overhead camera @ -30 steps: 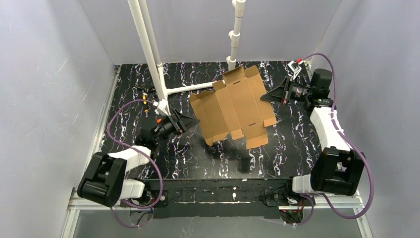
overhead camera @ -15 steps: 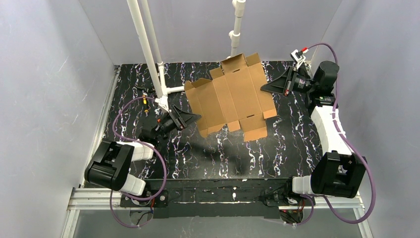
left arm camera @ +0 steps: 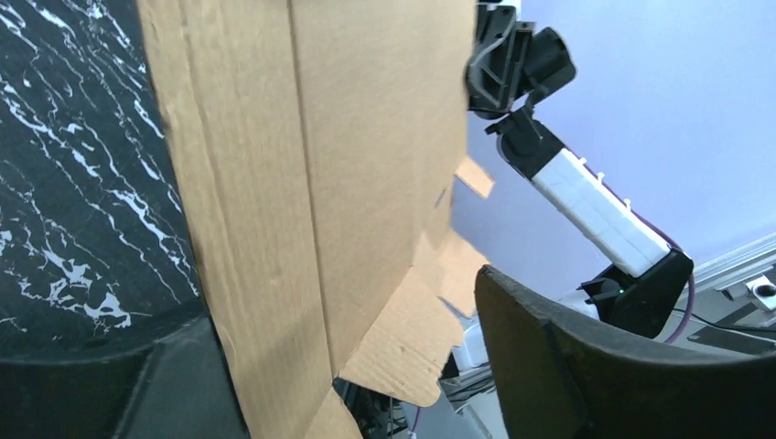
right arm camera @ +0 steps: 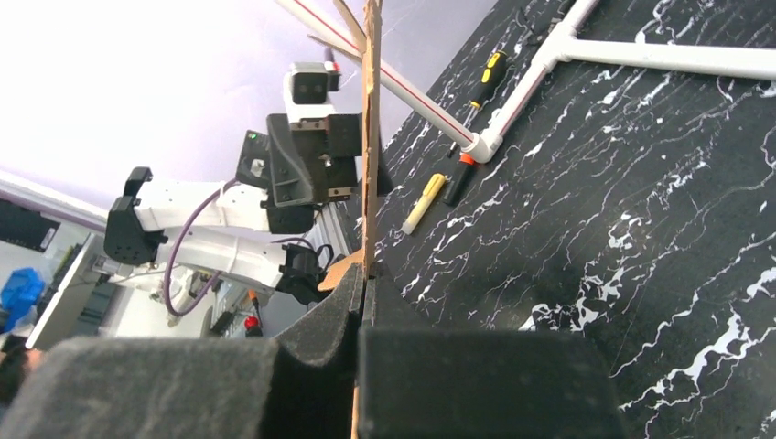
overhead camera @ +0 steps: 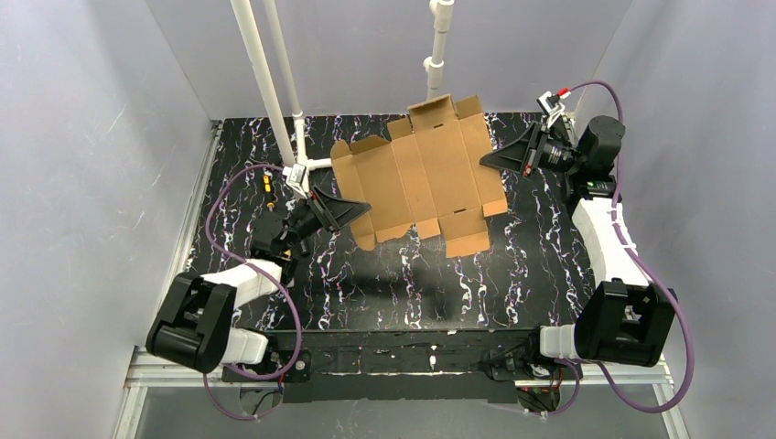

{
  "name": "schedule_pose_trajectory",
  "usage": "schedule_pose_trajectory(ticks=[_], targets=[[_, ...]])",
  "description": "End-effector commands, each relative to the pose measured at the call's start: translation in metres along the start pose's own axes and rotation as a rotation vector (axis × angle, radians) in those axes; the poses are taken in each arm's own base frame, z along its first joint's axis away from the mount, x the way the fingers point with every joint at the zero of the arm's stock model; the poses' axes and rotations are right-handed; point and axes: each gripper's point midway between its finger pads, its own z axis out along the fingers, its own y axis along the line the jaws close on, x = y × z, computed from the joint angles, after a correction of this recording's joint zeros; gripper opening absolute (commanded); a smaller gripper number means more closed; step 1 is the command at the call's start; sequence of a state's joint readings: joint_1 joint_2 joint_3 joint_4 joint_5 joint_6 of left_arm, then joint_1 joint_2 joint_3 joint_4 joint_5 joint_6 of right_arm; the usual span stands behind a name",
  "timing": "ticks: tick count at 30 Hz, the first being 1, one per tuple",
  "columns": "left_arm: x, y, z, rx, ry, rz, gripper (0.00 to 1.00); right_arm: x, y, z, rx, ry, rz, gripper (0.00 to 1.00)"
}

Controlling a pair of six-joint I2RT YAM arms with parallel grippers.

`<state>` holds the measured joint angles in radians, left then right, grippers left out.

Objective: Fold the paper box

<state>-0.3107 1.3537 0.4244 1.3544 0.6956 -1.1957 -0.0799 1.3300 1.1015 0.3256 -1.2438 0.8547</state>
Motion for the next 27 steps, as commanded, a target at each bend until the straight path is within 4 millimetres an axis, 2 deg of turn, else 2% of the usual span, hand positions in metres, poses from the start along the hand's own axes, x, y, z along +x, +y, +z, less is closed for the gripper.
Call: schedule_pose_trajectory(ticks=[1,3,5,6,10,11,15,17,22,25,27], targets=[[-0.003,-0.024,-0.006,0.056,-0.024,0.027,0.72,0.011,-0.02,-0.001,0.068,-0.007,-0.061,0.01],[0.001,-0.018,-0.009,0.03,-0.021,0.013,0.59,0.018,-0.028,-0.002,0.079,-0.001,-0.059,0.01],[0.006,-0.01,-0.011,-0.005,-0.009,-0.004,0.36,0.025,-0.033,-0.003,0.088,0.001,-0.066,0.01],[0.008,-0.006,-0.013,-0.023,-0.002,-0.012,0.28,0.028,-0.036,-0.003,0.095,0.004,-0.076,0.01],[0.02,0.012,-0.019,-0.106,0.034,-0.027,0.03,0.051,-0.058,-0.008,0.154,0.052,-0.112,0.01],[0.024,0.019,-0.021,-0.137,0.047,-0.035,0.0,0.06,-0.067,-0.01,0.177,0.066,-0.118,0.01],[0.04,0.042,-0.032,-0.263,0.113,-0.05,0.0,0.096,-0.103,-0.015,0.247,0.081,-0.106,0.01],[0.047,0.05,-0.039,-0.315,0.147,-0.056,0.0,0.118,-0.122,-0.019,0.278,0.101,-0.128,0.09],[0.066,0.07,-0.053,-0.435,0.257,-0.072,0.0,0.18,-0.159,-0.025,0.3,0.215,-0.059,0.16],[0.08,0.084,-0.065,-0.529,0.364,-0.08,0.0,0.192,-0.165,-0.027,0.282,0.29,-0.04,0.27],[0.082,0.089,-0.069,-0.571,0.415,-0.056,0.0,0.194,-0.168,-0.027,0.269,0.322,-0.032,0.34]])
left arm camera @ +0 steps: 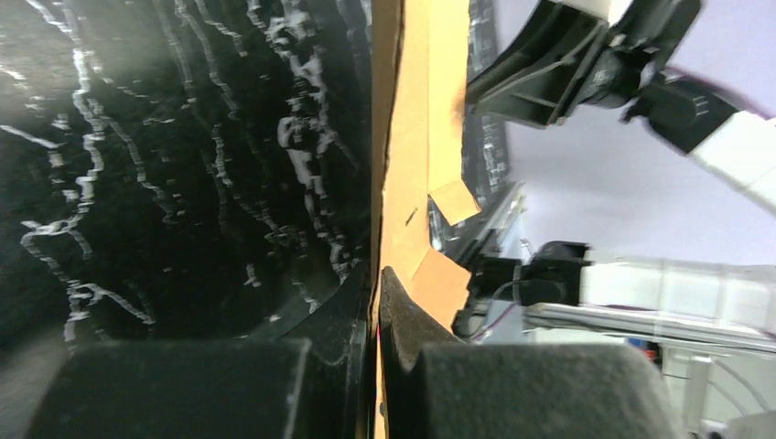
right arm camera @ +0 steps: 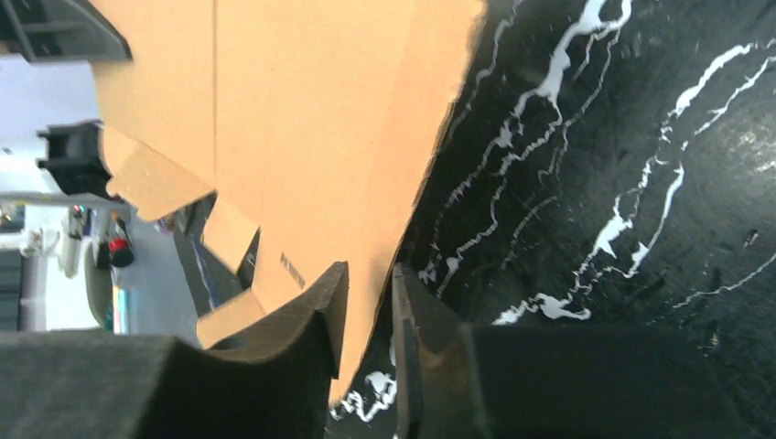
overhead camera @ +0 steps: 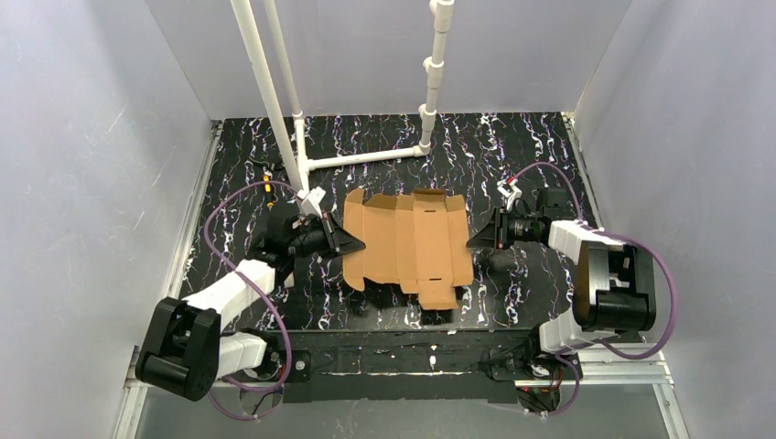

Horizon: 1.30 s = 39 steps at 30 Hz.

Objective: Fold the paper box

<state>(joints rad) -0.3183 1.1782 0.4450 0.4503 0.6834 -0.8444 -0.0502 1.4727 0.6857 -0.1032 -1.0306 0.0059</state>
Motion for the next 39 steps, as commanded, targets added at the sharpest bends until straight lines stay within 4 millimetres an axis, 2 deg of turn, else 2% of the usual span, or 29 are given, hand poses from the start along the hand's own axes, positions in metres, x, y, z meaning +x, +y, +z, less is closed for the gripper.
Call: schedule_pose_trajectory(ticks=[1,4,8,14,17,19,26,31,34,39], targets=[[0.013,0.025,-0.006,-0.172,0.144,0.073,0.0,-0.001,-0.008,0.001,-0.01,0.063,-0.114,0.37],[0.014,0.031,-0.013,-0.278,0.229,0.118,0.0,0.008,-0.014,0.001,-0.015,0.115,-0.1,0.5],[0.015,0.033,-0.018,-0.347,0.306,0.208,0.0,0.004,-0.01,-0.004,-0.043,0.165,-0.187,0.63],[0.02,0.037,-0.022,-0.419,0.423,0.362,0.0,-0.014,0.028,-0.01,-0.246,0.197,-0.542,0.87],[0.016,0.03,-0.021,-0.422,0.42,0.422,0.0,-0.02,0.04,0.006,-0.309,0.229,-0.672,0.95],[0.012,0.023,-0.019,-0.412,0.407,0.455,0.0,-0.026,0.046,0.019,-0.334,0.235,-0.714,0.96],[0.003,0.009,-0.019,-0.429,0.369,0.518,0.0,-0.033,0.065,0.072,-0.293,0.259,-0.695,0.93],[-0.004,0.003,-0.018,-0.449,0.351,0.566,0.0,-0.055,0.081,0.095,-0.196,0.203,-0.692,0.88],[-0.01,-0.003,-0.016,-0.443,0.346,0.599,0.0,-0.069,0.08,0.102,-0.173,0.201,-0.676,0.81],[-0.019,-0.014,-0.012,-0.403,0.346,0.678,0.0,-0.083,0.069,0.114,-0.127,0.211,-0.594,0.57]])
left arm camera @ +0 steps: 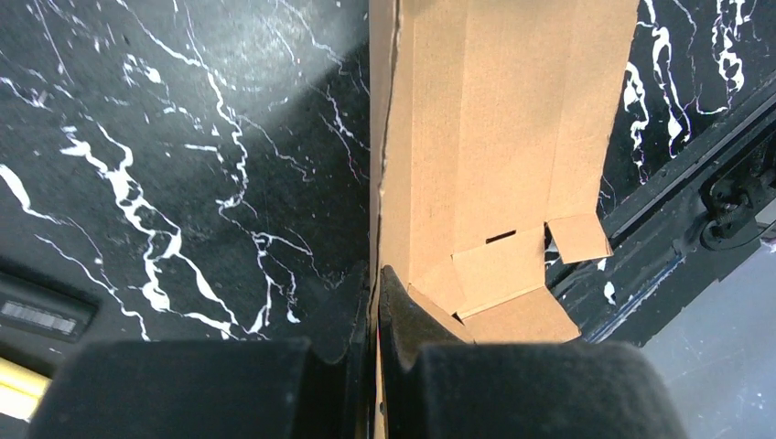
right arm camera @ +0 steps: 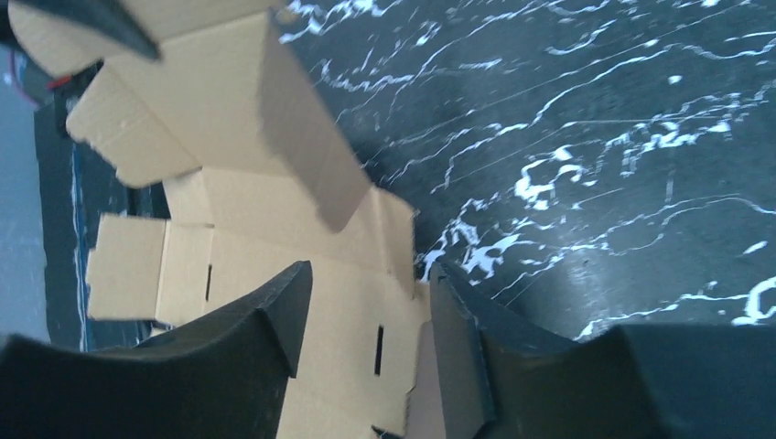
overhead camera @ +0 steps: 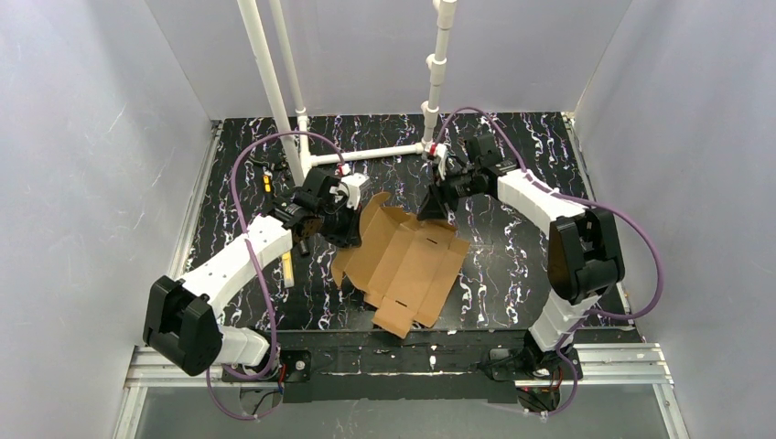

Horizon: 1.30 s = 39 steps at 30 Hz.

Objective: Fold the paper box

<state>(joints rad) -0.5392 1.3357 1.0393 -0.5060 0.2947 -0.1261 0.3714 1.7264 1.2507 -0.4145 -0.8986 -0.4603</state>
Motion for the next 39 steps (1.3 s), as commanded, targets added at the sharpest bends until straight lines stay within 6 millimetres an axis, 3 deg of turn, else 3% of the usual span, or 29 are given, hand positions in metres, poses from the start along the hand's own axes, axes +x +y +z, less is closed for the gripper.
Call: schedule_pose_trajectory(ticks=[1,6,10,18,24,30,35,39], targets=[[-0.021,-0.003,-0.013,-0.003,-0.052,0.102,0.0,-0.028,-0.024,0.001,0.062,-0.044,0.059,0.53],[-0.026,-0.005,-0.016,0.0,-0.064,0.141,0.0,-0.042,-0.036,-0.007,0.134,-0.064,0.077,0.32],[-0.031,-0.007,-0.019,0.008,-0.076,0.151,0.0,-0.029,-0.051,-0.007,0.188,-0.045,0.114,0.23],[-0.035,-0.011,-0.025,0.023,-0.097,0.207,0.0,-0.016,-0.026,0.01,0.038,-0.001,0.066,0.18],[-0.039,-0.012,-0.029,0.022,-0.103,0.228,0.0,-0.015,-0.002,0.012,-0.072,0.018,0.002,0.23],[-0.044,-0.013,-0.034,0.023,-0.114,0.255,0.0,-0.013,0.016,0.013,-0.151,0.029,-0.027,0.39],[-0.043,-0.015,-0.04,0.028,-0.126,0.279,0.0,-0.008,0.013,0.014,-0.155,0.06,-0.024,0.52],[-0.044,-0.021,-0.044,0.056,-0.157,0.3,0.0,0.0,0.014,0.018,-0.205,0.074,-0.027,0.54]])
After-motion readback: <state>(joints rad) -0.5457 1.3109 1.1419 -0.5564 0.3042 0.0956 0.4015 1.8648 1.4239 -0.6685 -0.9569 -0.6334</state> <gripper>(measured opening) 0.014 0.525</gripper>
